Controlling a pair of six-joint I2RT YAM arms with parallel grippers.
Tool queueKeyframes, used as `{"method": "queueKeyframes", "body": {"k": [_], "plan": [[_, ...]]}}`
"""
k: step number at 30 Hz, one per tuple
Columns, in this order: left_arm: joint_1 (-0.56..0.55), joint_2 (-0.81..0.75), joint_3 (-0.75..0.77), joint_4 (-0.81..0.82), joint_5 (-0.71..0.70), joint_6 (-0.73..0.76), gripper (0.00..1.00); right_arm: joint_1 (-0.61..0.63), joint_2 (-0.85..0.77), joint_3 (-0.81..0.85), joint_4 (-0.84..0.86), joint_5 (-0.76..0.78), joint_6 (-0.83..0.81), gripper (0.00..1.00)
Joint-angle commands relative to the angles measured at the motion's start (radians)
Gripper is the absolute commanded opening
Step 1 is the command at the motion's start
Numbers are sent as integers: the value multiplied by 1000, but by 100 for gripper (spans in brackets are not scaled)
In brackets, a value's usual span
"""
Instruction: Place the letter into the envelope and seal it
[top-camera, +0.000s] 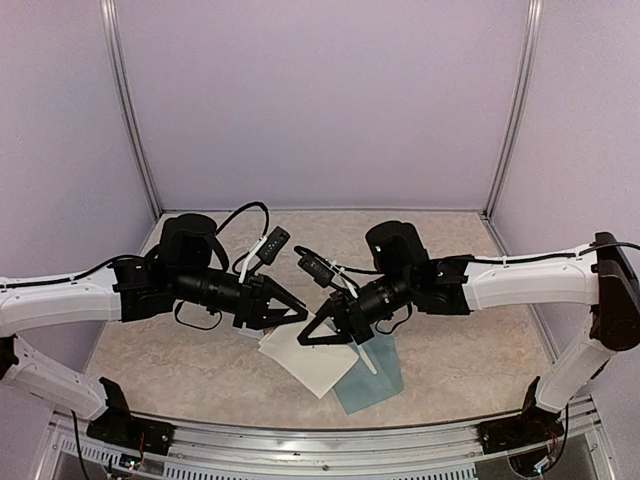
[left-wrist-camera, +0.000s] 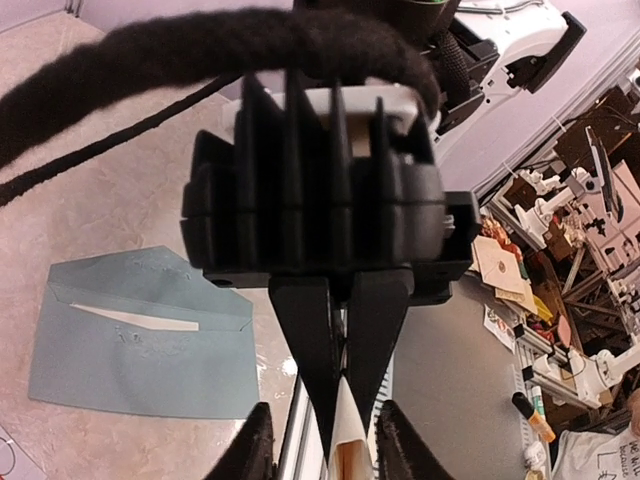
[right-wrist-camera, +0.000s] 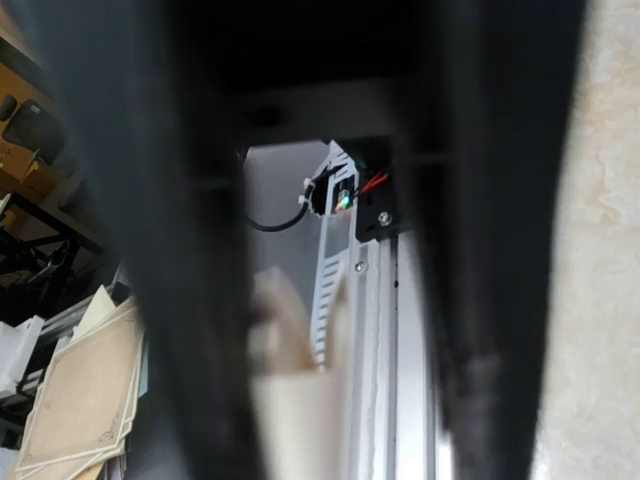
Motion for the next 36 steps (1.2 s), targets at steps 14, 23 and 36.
{"method": "queueKeyframes", "body": {"k": [14,23,36], "plan": [[-9,10,-6,25,-10,27,0,-14,-83,-21,81,32,56,36],[22,-15,-13,-3,-1,55,0,-23,-102,-59,62,17,54,0],[82,-53,-17,-66,41,96,0,-38,-186,-187,90,37,122,33]]}}
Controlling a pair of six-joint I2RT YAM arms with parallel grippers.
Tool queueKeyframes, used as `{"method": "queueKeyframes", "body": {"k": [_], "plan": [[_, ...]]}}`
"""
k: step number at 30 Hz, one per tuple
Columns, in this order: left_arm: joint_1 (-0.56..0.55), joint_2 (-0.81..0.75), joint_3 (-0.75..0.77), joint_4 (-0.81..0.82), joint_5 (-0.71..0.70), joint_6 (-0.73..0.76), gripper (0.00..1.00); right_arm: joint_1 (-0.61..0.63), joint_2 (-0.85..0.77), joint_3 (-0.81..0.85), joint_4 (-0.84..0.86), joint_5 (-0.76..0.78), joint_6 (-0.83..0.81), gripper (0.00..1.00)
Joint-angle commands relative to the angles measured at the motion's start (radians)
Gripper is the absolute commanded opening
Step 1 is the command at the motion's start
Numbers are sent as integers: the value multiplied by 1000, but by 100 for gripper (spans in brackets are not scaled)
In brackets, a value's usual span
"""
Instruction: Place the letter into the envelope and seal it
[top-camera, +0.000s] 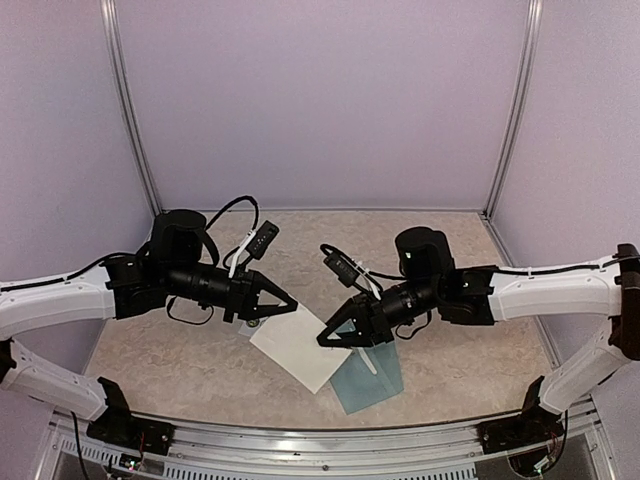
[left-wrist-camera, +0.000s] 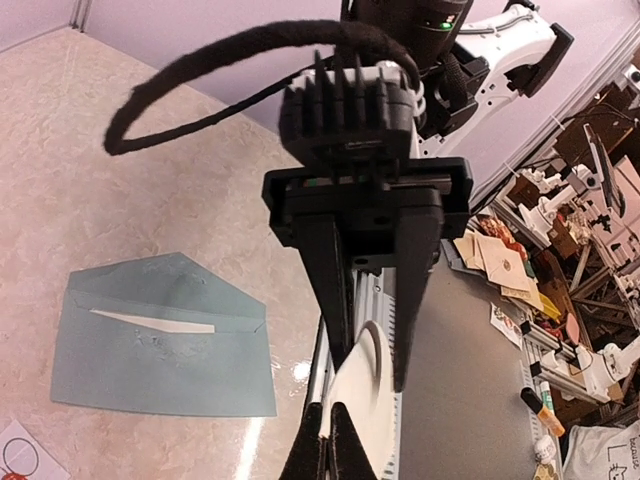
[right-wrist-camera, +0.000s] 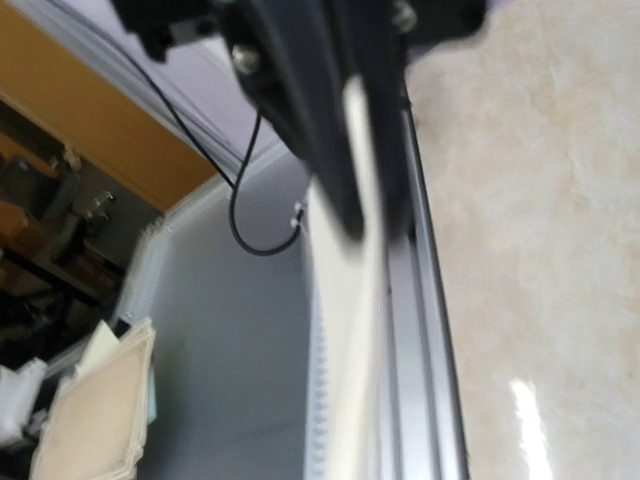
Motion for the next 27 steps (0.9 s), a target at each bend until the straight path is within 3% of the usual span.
{"method": "queueKeyframes", "body": {"k": [1,2,3,4,5,9,10,11,12,13,14,16,17,19,22,24,25,27], "plan": [[36,-28,-8,-59,0,34,0,-9,-60,-48,-9,-9,20,45],[40,-32,-9,-61,1,35,0,-11,-68,-58,-5,-5,24,45],[43,-33,-11,-62,1,35,0,-13,-76,-70,-2,-1,28,32],[46,-36,-12,-61,1,35,0,-15,-84,-79,1,7,34,6],[48,-37,-14,-62,3,35,0,-16,-92,-89,1,16,36,0],[52,-44,-20,-55,6,30,0,-20,-112,-113,16,37,48,0],[53,-45,-23,-49,4,25,0,-22,-113,-115,15,43,51,8],[55,-46,-29,-38,3,17,0,-24,-113,-118,18,47,54,29],[55,-49,-37,-23,3,6,0,-24,-114,-123,27,51,59,34],[56,-54,-45,-11,3,-6,0,-25,-116,-132,42,56,66,25],[56,-59,-56,17,4,-18,0,-26,-121,-140,58,61,74,0],[56,-65,-68,49,13,-43,0,-26,-129,-155,73,64,75,0],[56,-66,-71,59,20,-53,14,-26,-130,-154,70,60,70,0],[55,-58,-72,63,40,-62,32,-27,-130,-143,50,37,53,0],[36,-32,-62,57,61,-54,42,-26,-113,-100,-34,-3,4,0],[18,-7,-45,38,72,-40,40,-26,-100,-62,-114,-5,-39,0],[8,8,-28,22,74,-27,33,-26,-95,-46,-144,-1,-59,0],[-9,36,-3,-23,72,-3,10,-26,-90,-10,-199,33,-94,0]]}}
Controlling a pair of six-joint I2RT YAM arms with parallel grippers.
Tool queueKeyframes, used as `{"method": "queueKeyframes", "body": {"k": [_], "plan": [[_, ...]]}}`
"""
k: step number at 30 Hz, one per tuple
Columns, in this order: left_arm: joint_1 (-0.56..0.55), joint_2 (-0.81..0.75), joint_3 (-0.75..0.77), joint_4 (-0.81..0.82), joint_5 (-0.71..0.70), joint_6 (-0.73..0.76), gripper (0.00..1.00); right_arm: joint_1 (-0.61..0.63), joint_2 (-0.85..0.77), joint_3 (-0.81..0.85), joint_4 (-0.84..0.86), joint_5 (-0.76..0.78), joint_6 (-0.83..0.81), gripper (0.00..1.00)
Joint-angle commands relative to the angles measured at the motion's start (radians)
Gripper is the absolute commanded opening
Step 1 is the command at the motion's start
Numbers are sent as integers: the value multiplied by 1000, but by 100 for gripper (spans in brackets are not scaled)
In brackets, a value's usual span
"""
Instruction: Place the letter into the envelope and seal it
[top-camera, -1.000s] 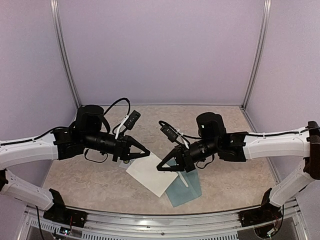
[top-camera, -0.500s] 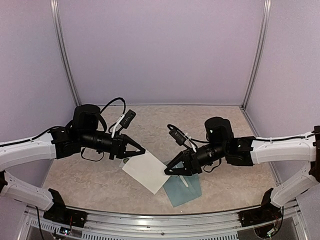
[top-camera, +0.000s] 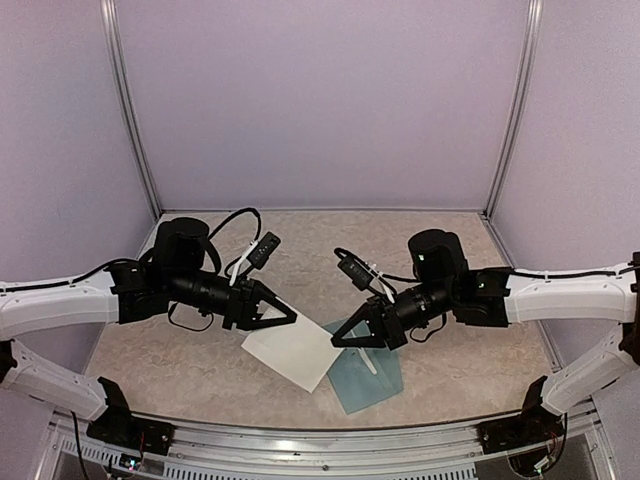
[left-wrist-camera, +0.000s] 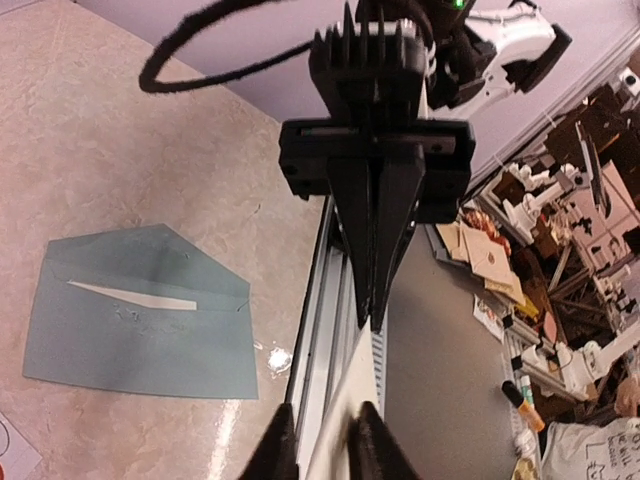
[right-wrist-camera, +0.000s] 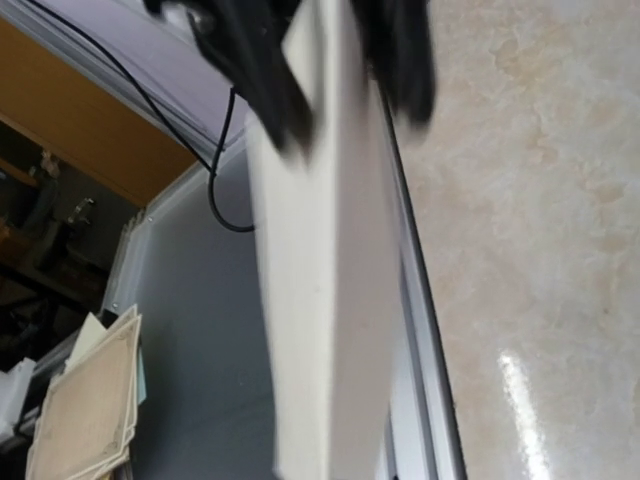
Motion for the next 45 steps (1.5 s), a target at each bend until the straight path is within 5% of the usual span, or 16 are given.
{"method": "queueKeyframes", "body": {"k": [1,2,5,7,13,19,24,27,29,34,35,40,45], "plan": [[-34,59,58,-60,23,50,0,-7,11,93,-146,34,-102,0],[-34,63,60,-60,14,51,0,-11,7,103,-148,58,-104,0],[-31,32,30,40,-83,4,0,-36,-39,87,-69,190,-46,54],[-39,-26,-15,223,-209,-61,0,-41,-100,9,113,312,51,81],[-175,-106,-182,810,-773,-150,0,-15,-122,-168,619,542,273,93],[-258,-17,-177,1086,-972,-100,0,21,9,-126,883,511,368,94],[-280,61,-154,1138,-990,-102,0,26,122,-38,1061,430,431,91],[-289,90,-150,1148,-986,-106,0,26,180,11,1120,389,459,80],[-291,102,-154,1152,-985,-116,0,26,205,23,1155,389,483,66],[-292,96,-157,1080,-967,-117,1,25,190,3,1159,426,463,7],[-292,95,-150,1036,-962,-121,8,24,181,-5,1133,441,448,0],[-276,78,-115,697,-980,-226,62,-49,34,-53,755,494,362,0],[-209,125,-96,352,-862,-457,80,-200,-73,1,71,460,180,0]]}}
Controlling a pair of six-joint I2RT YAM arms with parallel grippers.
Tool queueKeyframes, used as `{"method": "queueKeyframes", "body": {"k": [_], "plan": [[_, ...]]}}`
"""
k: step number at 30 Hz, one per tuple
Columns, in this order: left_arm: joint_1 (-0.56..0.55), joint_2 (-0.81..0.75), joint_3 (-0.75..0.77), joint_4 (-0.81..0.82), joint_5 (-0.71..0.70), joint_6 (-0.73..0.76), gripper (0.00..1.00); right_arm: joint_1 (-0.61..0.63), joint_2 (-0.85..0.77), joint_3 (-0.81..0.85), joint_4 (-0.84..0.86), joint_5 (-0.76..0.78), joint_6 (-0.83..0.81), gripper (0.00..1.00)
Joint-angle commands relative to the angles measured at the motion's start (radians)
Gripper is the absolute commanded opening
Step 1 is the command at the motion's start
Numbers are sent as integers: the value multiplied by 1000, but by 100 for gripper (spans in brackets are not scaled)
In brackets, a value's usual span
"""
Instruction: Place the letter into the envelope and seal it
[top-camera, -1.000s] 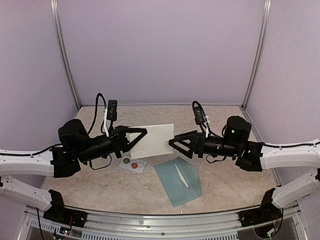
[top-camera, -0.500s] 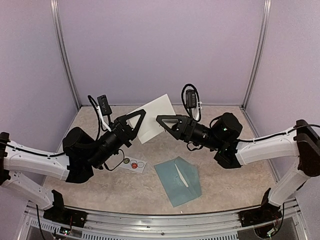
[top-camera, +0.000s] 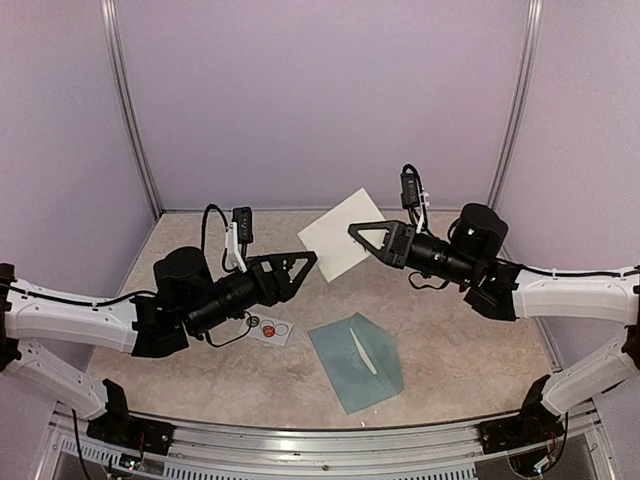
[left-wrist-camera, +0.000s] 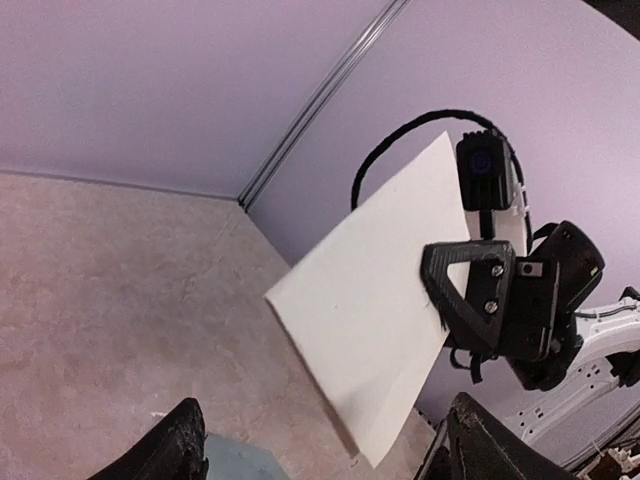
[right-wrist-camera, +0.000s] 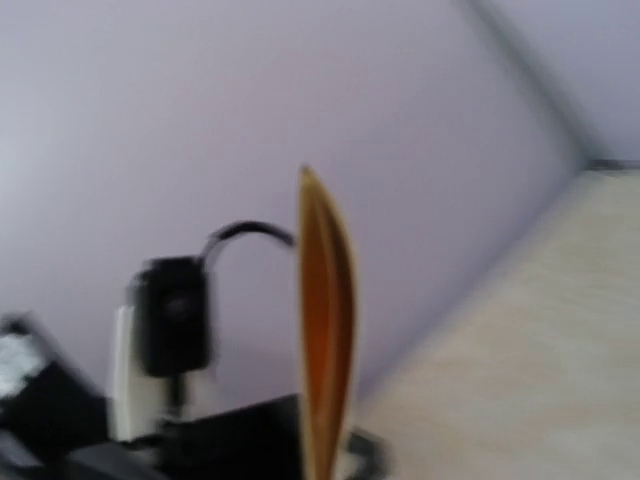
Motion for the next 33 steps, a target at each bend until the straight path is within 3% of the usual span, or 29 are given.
{"method": "queueKeyframes", "body": {"k": [1,7,12,22,33], "plan": [[55,53,25,-368,127,-233,81,-135,-65,55,-693,-22,-202,0],[54,205,26,-426,310,-398,81,-240,-18,86,-1149,-133,-387,0],[68,300,58,-462,401,-438,80,-250,53,108,-1335,-153,-461,0],[69,449,99,-447,554,-456,73,-250,140,129,-1435,-129,-515,0],[70,560,129,-434,632,-442,70,-240,242,118,-1372,-166,-508,0]]}}
